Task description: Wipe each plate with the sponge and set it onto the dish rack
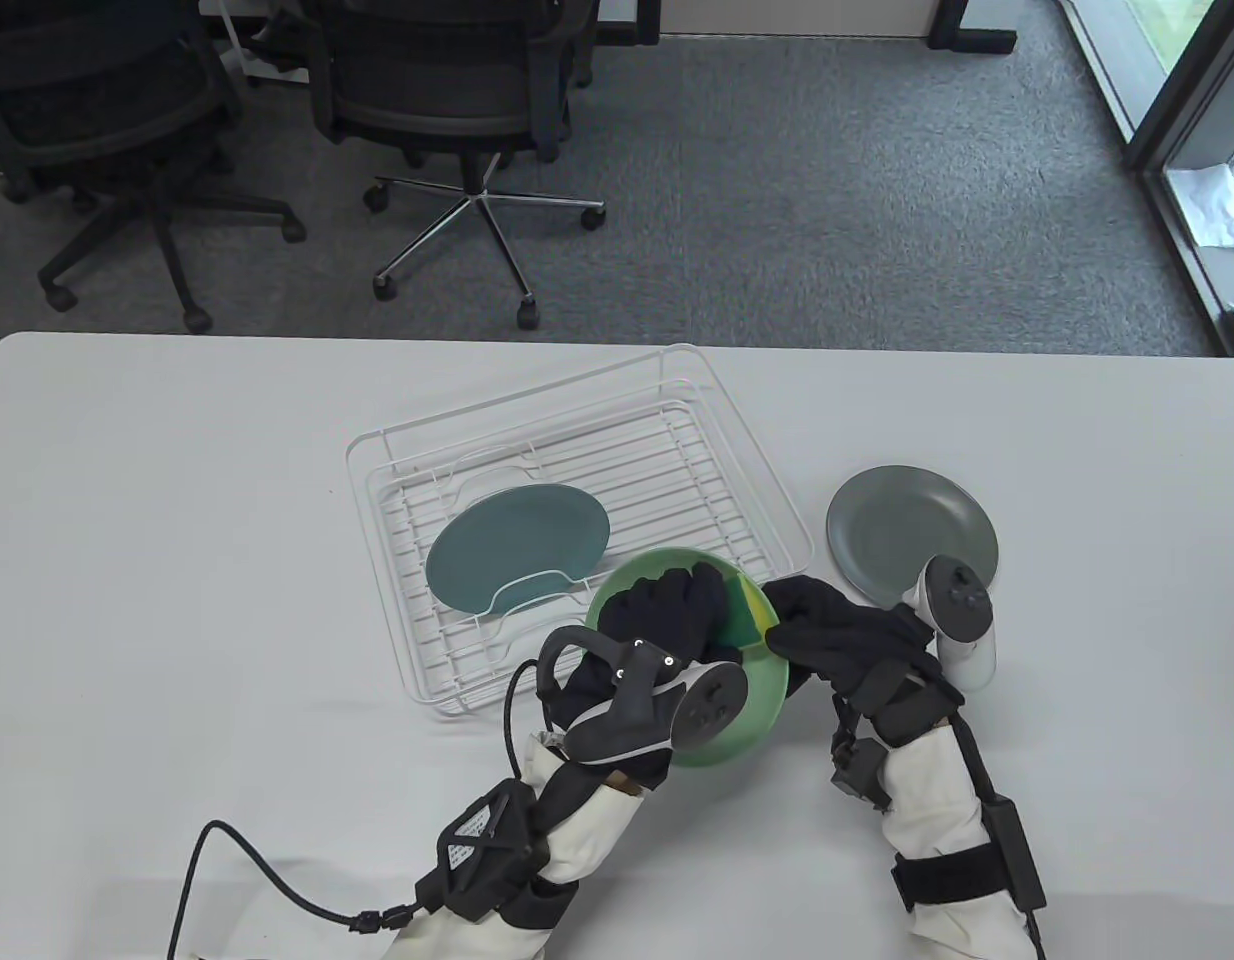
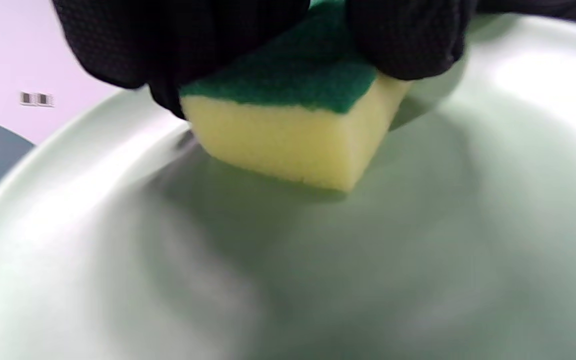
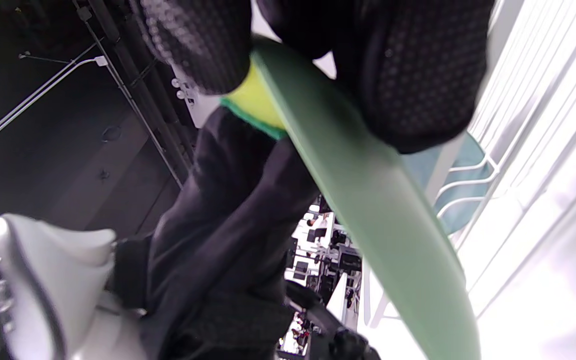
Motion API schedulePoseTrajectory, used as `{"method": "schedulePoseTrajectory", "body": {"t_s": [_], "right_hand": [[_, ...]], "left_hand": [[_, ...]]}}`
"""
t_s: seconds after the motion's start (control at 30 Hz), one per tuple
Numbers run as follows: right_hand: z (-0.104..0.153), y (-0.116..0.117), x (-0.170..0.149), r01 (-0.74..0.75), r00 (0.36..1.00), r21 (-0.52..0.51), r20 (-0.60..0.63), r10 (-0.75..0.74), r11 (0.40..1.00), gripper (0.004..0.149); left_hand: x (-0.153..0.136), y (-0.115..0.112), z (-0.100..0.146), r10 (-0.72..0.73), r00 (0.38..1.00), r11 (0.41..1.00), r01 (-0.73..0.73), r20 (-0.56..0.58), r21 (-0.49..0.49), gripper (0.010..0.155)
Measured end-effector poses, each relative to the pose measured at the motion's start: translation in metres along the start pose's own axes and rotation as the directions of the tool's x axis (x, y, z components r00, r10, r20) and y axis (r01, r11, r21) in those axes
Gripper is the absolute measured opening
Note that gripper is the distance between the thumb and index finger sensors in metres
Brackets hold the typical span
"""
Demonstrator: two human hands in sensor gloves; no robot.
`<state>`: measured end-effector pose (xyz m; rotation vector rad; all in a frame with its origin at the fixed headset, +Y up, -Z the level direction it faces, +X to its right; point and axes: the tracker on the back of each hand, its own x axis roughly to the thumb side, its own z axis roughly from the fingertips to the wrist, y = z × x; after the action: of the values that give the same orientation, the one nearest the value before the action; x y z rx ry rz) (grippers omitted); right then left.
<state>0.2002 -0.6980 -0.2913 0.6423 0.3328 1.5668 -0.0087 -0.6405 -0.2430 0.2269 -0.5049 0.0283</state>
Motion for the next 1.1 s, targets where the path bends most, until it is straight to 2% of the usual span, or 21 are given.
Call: {"method": "schedulePoseTrajectory", "body": {"t_s": [0.27, 0.43, 0.73, 0.83, 0.93, 1.1], "right_hand": [[0.004, -0.008, 0.001, 0.002, 1.000, -0.039, 0.018, -0.001, 0.999, 0.054], [0.014, -0.022, 0.001, 0.022, 1.000, -0.126, 0.022, -0.019, 0.992, 0.054], [0.024, -0.036, -0.010, 0.098, 0.995, -0.196, 0.008, -0.099, 0.976, 0.053], [0.025, -0.037, -0.011, 0.095, 0.995, -0.206, 0.004, -0.096, 0.974, 0.053], [0.024, -0.035, -0.012, 0.089, 0.995, -0.214, -0.015, -0.095, 0.973, 0.053], [0.017, -0.026, -0.015, 0.087, 0.994, -0.216, -0.050, -0.100, 0.973, 0.053]], "left_hand": [[-0.020, -0.007, -0.004, -0.023, 0.992, 0.999, 0.019, -0.124, -0.030, 0.075], [-0.021, -0.013, -0.006, -0.061, 0.989, 0.990, 0.043, -0.135, -0.134, 0.075], [-0.010, -0.013, -0.009, -0.009, 0.995, 0.954, -0.020, -0.097, -0.300, 0.075], [-0.003, -0.013, -0.009, -0.021, 0.999, 0.922, 0.000, -0.050, -0.386, 0.075], [0.002, -0.014, -0.008, -0.013, 1.000, 0.918, 0.005, -0.016, -0.397, 0.075], [0.015, -0.011, -0.007, 0.158, 0.985, 0.908, -0.119, 0.066, -0.402, 0.076]]}}
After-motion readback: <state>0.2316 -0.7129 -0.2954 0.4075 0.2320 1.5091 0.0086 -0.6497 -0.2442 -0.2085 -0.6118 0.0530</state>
